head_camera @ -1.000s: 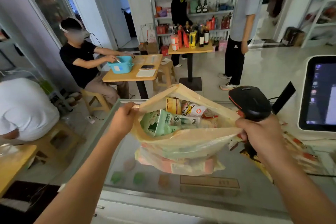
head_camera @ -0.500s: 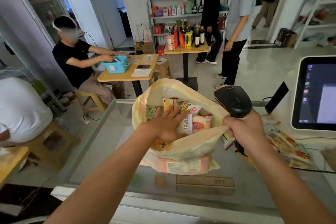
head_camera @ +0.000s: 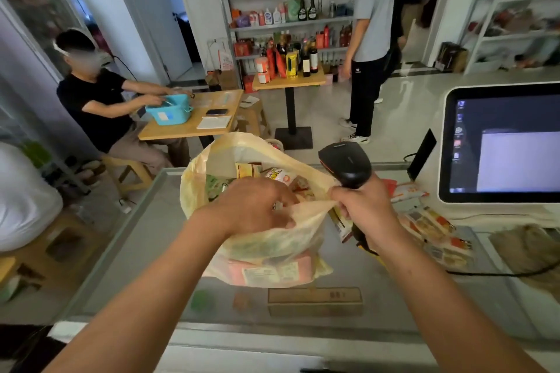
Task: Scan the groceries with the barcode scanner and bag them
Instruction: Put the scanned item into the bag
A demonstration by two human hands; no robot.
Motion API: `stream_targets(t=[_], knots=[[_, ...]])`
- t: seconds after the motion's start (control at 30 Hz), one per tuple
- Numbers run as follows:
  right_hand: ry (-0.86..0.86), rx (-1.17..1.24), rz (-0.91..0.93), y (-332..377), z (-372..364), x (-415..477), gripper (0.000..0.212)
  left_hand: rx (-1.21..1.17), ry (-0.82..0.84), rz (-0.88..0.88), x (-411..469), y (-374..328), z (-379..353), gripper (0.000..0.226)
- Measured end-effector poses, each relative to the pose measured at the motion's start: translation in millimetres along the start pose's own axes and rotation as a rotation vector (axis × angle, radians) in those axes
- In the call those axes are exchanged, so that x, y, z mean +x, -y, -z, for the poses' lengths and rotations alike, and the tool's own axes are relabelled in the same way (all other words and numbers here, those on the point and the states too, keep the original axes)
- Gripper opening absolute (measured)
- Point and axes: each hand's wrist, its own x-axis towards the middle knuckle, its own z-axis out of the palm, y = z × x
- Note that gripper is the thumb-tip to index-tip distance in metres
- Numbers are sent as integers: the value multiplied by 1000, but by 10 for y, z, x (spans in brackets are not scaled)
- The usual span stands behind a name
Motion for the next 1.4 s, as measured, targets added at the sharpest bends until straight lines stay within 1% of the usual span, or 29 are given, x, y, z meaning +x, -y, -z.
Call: stream_targets(t=[0.03, 0.1, 0.13, 0.2, 0.27, 0.3, 0.33, 0.4, 0.43, 0.5, 0.53, 0.6, 0.63, 0.67, 0.73, 0.77, 0.8, 0.83, 0.9, 1.0, 1.1, 1.23, 1.3, 1.4], knots=[[17, 16, -3, -3, 56, -1, 17, 90, -90, 70, 52, -15, -29, 35], [50, 51, -10, -8, 220, -17, 8, 58, -268, 222, 145, -21, -38, 24], [62, 63, -18, -25, 320, -28, 8, 35, -307, 282, 181, -13, -37, 23], [70, 40, -45, -102, 527, -59, 11, 87, -352, 356, 257, -46, -81, 24], [77, 22, -72, -232, 693, -108, 14, 156, -524, 382, 308, -214, -258, 26], [82, 34, -87, -310, 747, -135, 17, 160, -640, 353, 337, -342, -392, 29], [84, 48, -106, -398, 783, -164, 21, 162, -748, 266, 360, -471, -540, 33], [83, 67, -136, -555, 844, -212, 26, 170, -857, -30, 416, -676, -858, 34], [90, 76, -146, -611, 881, -233, 26, 156, -886, -175, 438, -775, -975, 30], [127, 81, -168, -699, 985, -240, 26, 61, -913, -359, 498, -956, -1123, 19], [145, 75, -181, -744, 1049, -229, 28, 21, -889, -419, 531, -1040, -1170, 20], [155, 68, -215, -848, 1185, -190, 32, -26, -740, -455, 613, -1197, -1246, 27], [136, 66, -229, -905, 1253, -162, 32, -62, -631, -403, 679, -1258, -1284, 34], [109, 52, -239, -963, 1321, -131, 30, -118, -494, -283, 765, -1308, -1300, 42], [80, 18, -265, -1064, 1451, -76, 25, -200, -221, 45, 981, -1400, -1307, 53], [89, 27, -290, -1102, 1506, -53, 23, -199, -112, 176, 1098, -1417, -1344, 54], [103, 45, -319, -1141, 1552, -26, 22, -182, -22, 266, 1222, -1423, -1398, 53], [116, 51, -347, -1173, 1588, 4, 21, -175, 20, 315, 1345, -1430, -1456, 50], [141, 21, -371, -1231, 1625, 69, 21, -202, 8, 362, 1562, -1438, -1536, 47], [178, -14, -352, -1261, 1590, 195, 24, -227, -12, 462, 1881, -1393, -1601, 41], [227, 0, -352, -1231, 1513, 365, 29, -283, -39, 622, 2189, -1234, -1598, 51], [275, 31, -358, -1198, 1445, 612, 31, -263, -53, 825, 2483, -884, -1706, 50], [283, 36, -362, -1188, 1403, 714, 30, -267, -101, 921, 2613, -739, -1779, 49], [282, 43, -369, -1207, 1312, 825, 31, -376, -206, 1068, 2841, -563, -1845, 58]])
